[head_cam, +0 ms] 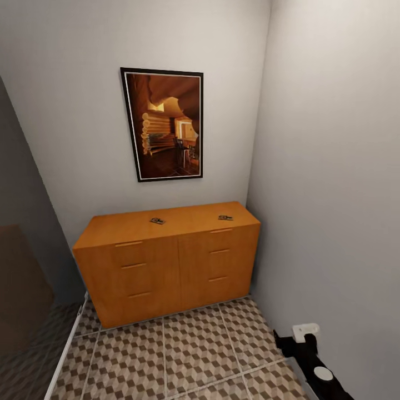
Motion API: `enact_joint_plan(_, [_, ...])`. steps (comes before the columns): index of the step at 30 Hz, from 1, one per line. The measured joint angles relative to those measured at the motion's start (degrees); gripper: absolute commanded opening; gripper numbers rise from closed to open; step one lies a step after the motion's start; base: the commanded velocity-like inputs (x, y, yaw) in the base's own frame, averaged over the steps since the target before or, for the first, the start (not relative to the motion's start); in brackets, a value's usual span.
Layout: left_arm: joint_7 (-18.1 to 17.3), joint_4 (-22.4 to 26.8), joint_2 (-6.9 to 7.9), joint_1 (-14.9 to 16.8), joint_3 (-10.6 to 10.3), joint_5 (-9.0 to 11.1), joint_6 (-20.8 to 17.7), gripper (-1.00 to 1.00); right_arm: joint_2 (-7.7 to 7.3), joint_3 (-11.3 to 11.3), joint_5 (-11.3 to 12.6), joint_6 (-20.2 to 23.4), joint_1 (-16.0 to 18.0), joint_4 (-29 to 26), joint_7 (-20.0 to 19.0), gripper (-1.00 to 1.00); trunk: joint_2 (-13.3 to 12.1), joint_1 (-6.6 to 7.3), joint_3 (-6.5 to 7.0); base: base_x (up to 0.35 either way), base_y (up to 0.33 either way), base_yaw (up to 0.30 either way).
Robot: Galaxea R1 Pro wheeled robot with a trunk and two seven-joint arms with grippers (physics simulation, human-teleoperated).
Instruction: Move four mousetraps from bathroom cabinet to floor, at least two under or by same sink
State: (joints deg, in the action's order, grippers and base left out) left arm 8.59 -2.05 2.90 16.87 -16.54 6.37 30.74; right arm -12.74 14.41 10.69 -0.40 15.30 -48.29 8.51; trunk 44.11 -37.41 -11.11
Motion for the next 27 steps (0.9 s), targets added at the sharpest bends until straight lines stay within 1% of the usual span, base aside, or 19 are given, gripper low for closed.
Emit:
enact_joint_plan(1, [0.0,0.0,-0.02,0.0,0.0,0.0,0.0,1.00,-0.22,0.0,0.0,2.5,0.8,-3.0,0.0,1.00,0.0,0.00,0.00,0.000,0.000,0.000])
enact_joint_plan(5, [0.0,0.0,-0.01,0.0,0.0,0.0,0.0,1.00,-0.45,0.0,-0.2,8.0,3.2,-7.3,0.1,1.00,0.0,0.00,0.00,0.000,0.000,0.000])
enact_joint_plan(6, [0.0,0.0,-0.01,0.0,0.0,0.0,-0.1,1.00,-0.53,0.0,-0.6,11.6,5.8,-8.8,0.1,1.00,0.0,0.00,0.00,0.000,0.000,0.000])
enact_joint_plan(8, [0.0,0.0,0.01,0.0,0.0,0.0,-0.1,1.00,-0.56,0.0,-1.0,13.9,8.3,-9.4,0.1,1.00,0.0,0.00,0.00,0.000,0.000,0.000])
enact_joint_plan(9, [0.0,0.0,0.01,0.0,0.0,0.0,-0.1,1.00,-0.58,0.0,-1.6,15.8,10.5,-9.8,0.1,1.00,0.0,0.00,0.01,0.000,0.000,0.000])
enact_joint_plan(10, [0.0,0.0,0.02,0.0,0.0,0.0,-0.1,1.00,-0.59,0.0,-1.8,16.8,11.8,-9.9,0.1,1.00,0.0,0.00,0.00,0.000,0.000,0.000])
enact_joint_plan(12, [0.0,0.0,0.01,0.0,0.0,0.0,-0.1,1.00,-0.56,0.0,-2.8,20.5,16.4,-10.2,0.1,1.00,0.0,0.00,0.01,0.000,0.000,0.000])
enact_joint_plan(14, [0.0,0.0,0.02,0.0,0.0,0.0,-0.1,1.00,-0.55,0.0,-3.0,22.5,18.9,-10.3,0.0,1.00,0.0,0.00,0.00,0.000,0.000,0.000])
enact_joint_plan(15, [0.0,0.0,0.00,0.0,0.0,0.0,-0.1,1.00,-0.53,0.0,-3.2,24.4,21.3,-10.3,0.0,1.00,0.0,0.00,0.01,0.000,0.000,0.000])
enact_joint_plan(18, [0.0,0.0,0.00,0.0,0.0,0.0,-0.1,1.00,-0.47,0.0,-3.3,27.1,25.5,-10.3,-0.1,1.00,0.0,0.00,0.00,0.000,0.000,0.000])
enact_joint_plan(19, [0.0,0.0,-0.01,0.0,0.0,0.0,-0.2,1.00,-0.43,0.0,-3.3,28.6,28.3,-10.1,-0.1,1.00,0.0,0.00,0.01,0.000,0.000,0.000])
enact_joint_plan(22, [0.0,0.0,-0.02,0.0,0.0,0.0,-0.2,1.00,-0.34,0.0,-3.3,30.6,33.0,-9.7,-0.3,1.00,0.0,0.00,0.00,0.000,0.000,0.000])
enact_joint_plan(23, [0.0,0.0,0.00,0.0,0.0,0.0,-0.2,1.00,-0.28,0.0,-3.3,31.6,35.6,-9.2,-0.5,1.00,0.0,0.00,0.01,0.000,0.000,0.000])
enact_joint_plan(24, [0.0,0.0,0.01,0.0,0.0,0.0,-0.2,1.00,-0.26,0.0,-3.2,32.0,37.0,-8.9,-0.8,1.00,0.0,0.00,0.00,0.000,0.000,0.000])
enact_joint_plan(25, [0.0,0.0,-0.02,0.0,0.0,0.0,-0.2,1.00,-0.23,0.1,-3.2,32.8,39.1,-8.4,-1.6,1.00,0.0,0.00,0.01,0.000,0.000,0.000])
enact_joint_plan(26, [0.0,0.1,-0.05,0.0,0.0,0.0,-0.2,1.00,-0.21,0.1,-3.2,33.5,41.2,-7.6,-3.5,1.00,0.0,0.00,0.01,0.000,0.000,0.000])
enact_joint_plan(27, [0.0,0.1,-0.07,0.0,0.0,0.0,-0.2,1.00,-0.20,0.1,-3.2,33.7,41.8,-7.3,-4.2,1.00,0.0,0.00,0.00,0.000,0.000,0.000])
